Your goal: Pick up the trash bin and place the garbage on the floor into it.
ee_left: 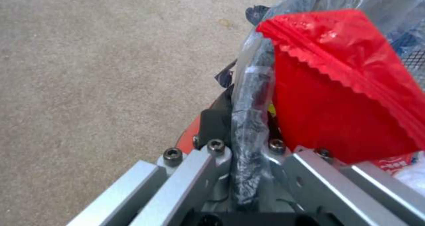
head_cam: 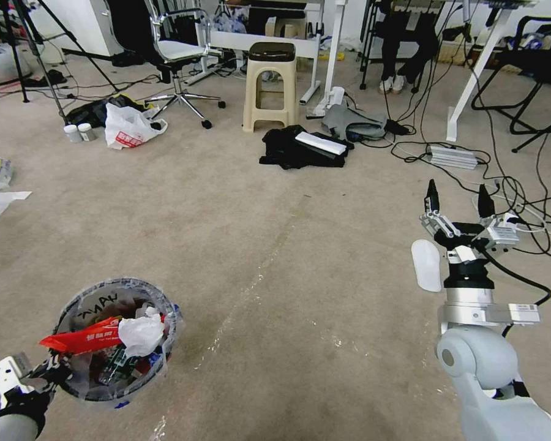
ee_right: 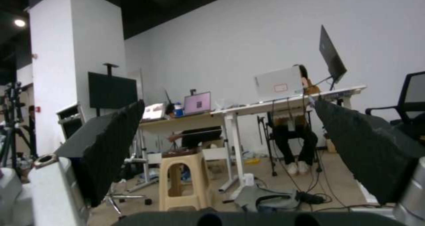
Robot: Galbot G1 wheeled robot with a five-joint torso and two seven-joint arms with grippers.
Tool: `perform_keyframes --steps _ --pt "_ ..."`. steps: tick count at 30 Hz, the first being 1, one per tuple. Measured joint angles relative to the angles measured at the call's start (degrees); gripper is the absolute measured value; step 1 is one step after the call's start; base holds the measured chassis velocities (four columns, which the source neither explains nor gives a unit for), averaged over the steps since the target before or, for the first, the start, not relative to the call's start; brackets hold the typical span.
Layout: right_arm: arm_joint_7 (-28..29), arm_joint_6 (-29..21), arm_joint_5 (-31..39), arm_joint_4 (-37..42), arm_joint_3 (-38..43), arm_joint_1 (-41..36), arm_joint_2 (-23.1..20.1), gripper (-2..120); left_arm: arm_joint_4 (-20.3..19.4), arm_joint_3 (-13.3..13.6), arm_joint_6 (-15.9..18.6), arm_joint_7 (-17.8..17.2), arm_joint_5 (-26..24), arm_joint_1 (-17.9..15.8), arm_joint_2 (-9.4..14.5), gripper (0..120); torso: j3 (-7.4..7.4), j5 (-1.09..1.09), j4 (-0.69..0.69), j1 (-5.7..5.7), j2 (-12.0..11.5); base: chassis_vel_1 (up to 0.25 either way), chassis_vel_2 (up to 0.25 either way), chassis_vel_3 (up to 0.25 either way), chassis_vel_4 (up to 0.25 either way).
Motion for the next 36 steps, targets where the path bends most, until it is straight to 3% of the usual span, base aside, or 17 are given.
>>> perform_keyframes --steps 36 --pt "-0.13 1.67 -1.18 -2.21 -0.25 0.07 -0.57 97 -0.44 -0.25 -0.26 0.26 0.22 1.13 -0.32 1 0.00 0.00 -0.01 0.00 0.00 -0.061 -0.056 -0.060 -0.059"
